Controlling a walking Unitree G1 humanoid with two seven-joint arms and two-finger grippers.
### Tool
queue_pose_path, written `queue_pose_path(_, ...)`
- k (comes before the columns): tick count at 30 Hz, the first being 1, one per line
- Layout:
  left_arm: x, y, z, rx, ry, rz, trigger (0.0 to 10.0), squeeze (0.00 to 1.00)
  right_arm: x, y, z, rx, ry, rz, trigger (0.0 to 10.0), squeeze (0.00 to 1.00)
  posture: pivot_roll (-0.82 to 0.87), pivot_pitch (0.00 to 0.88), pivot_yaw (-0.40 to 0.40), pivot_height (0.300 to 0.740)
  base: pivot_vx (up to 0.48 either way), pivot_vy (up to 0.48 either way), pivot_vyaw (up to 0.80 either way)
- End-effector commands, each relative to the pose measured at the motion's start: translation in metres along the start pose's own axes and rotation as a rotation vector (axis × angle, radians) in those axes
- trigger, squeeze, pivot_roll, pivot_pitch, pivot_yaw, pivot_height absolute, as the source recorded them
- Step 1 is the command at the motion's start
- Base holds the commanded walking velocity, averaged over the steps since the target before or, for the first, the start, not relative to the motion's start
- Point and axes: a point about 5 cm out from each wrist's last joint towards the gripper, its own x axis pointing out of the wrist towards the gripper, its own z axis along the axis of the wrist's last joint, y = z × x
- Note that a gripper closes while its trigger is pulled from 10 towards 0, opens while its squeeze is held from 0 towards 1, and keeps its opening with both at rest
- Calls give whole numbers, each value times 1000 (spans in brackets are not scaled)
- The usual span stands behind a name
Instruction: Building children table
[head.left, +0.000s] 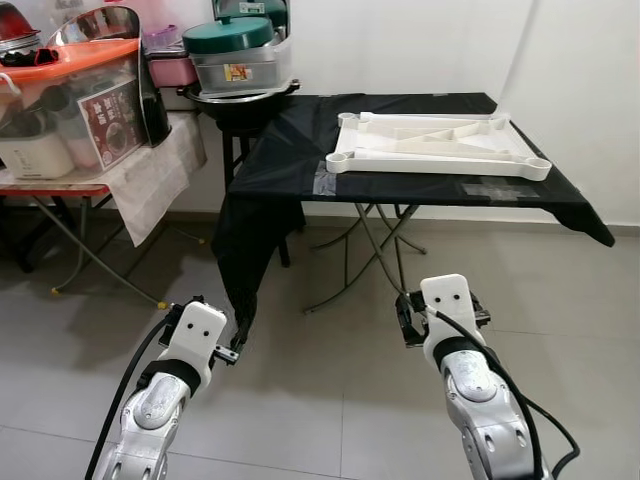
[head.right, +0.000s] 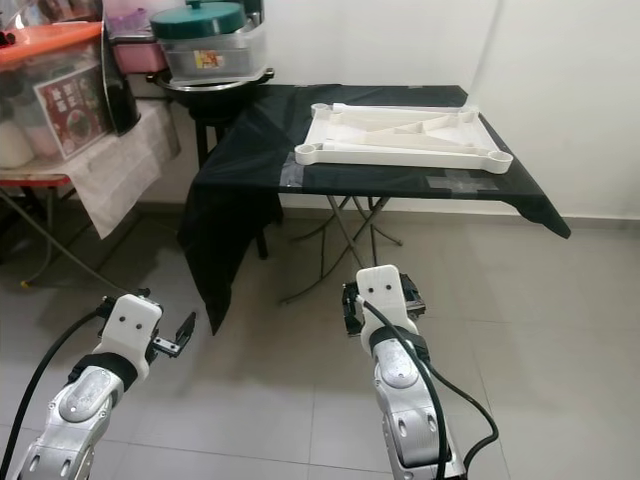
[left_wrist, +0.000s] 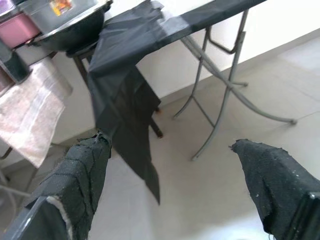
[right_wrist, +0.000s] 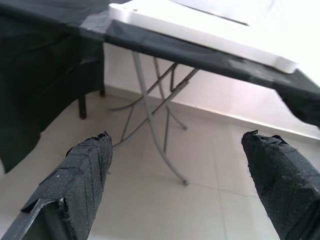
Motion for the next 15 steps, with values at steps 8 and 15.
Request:
queue_pose_path(8,1,-4,1,-13,-13,-4,10000,0,0,-1,-2,-6,13,-4,10000,0,-27,0,-15,740,0,-240,0)
queue_pose_path(15,0,-1,-2,-28,5,18,10000,0,0,-2,-4,-11,21,-2,10000,0,-27,0,-18,740,0,0,0)
